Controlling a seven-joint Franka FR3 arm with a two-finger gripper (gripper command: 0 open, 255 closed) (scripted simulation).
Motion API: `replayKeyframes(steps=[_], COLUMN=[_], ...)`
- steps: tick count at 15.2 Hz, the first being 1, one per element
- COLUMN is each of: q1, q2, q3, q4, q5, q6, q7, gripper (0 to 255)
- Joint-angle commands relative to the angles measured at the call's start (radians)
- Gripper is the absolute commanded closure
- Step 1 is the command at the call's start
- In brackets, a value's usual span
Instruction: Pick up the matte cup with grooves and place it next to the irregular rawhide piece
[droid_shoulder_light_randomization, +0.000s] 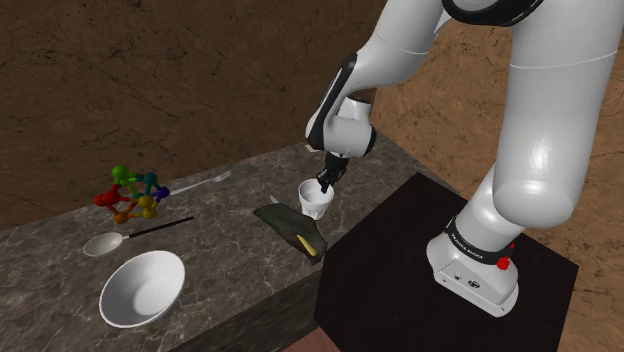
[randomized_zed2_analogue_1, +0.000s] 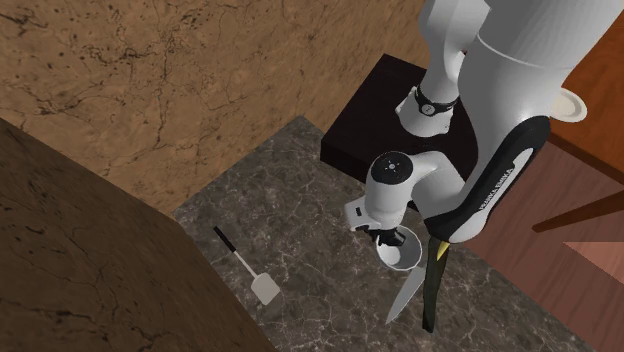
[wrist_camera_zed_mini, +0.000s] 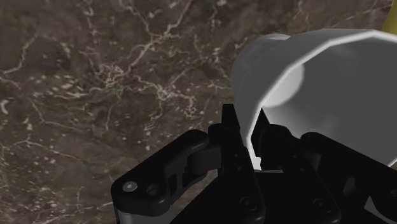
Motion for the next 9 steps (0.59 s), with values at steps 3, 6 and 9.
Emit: replayKeyframes(steps=[3, 6, 9], q1=[0.000, 0.000, 0.000], q2=[0.000, 0.000, 0.000], q3=[0.000, 0.000, 0.000], q4=[0.001, 0.000, 0.000], q5=[0.000, 0.000, 0.000], q6=[0.000, 0.000, 0.000], q7=[0.000, 0.000, 0.000], gripper=[255, 0, 0])
